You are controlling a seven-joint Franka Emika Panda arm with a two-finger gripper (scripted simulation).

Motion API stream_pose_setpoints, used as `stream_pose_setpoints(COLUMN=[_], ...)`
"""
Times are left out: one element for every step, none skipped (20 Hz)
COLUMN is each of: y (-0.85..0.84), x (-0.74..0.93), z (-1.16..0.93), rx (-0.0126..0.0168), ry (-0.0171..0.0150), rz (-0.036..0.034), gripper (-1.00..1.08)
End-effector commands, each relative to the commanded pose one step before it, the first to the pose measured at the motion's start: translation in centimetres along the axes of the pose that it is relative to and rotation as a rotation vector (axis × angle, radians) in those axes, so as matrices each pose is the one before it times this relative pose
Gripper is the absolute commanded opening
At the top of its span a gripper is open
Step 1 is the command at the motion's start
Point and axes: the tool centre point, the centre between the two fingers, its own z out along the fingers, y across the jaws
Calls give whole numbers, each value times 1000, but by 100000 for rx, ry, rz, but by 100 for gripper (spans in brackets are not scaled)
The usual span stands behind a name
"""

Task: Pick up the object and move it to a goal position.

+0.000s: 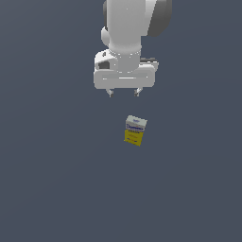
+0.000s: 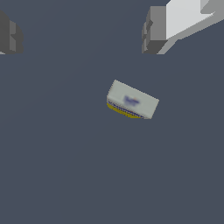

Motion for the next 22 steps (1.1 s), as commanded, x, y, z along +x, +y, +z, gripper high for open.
stream_pose_setpoints(y=[-89,-48,-52,-57,-61,-67,-73,-78,-83,-87,-91,-96,-100,-103,-103,-101,-99,-97,-95,-93,-91,-89], x=[73,45,47,51,55,61,69,76,82,88,94,102,109,116,119,121,122,123,125,126,127,129], z=[177,97,112,127,141,154,166,179,193,207,220,234,248,261,266,266,266,266,267,267,267,267], rx=[-59,-33,-32,-31,-32,-35,-40,-43,-44,-44,-45,-46,-46,-46,-44,-41,-38,-36,-33,-30,-28,-25], ry=[2,14,7,1,-2,0,3,5,4,2,2,2,2,2,2,2,2,3,3,4,5,6], rz=[-1907,-1104,-1243,-1384,-1524,-1664,-1812,-1958,-2103,-2248,-2395,-2542,-2691,-2833,-2880,-2881,-2882,-2883,-2884,-2884,-2884,-2885], gripper=[100,100,100,100,100,100,100,100,100,100,100,100,100,100,100,100,100,100,100,100,100,100])
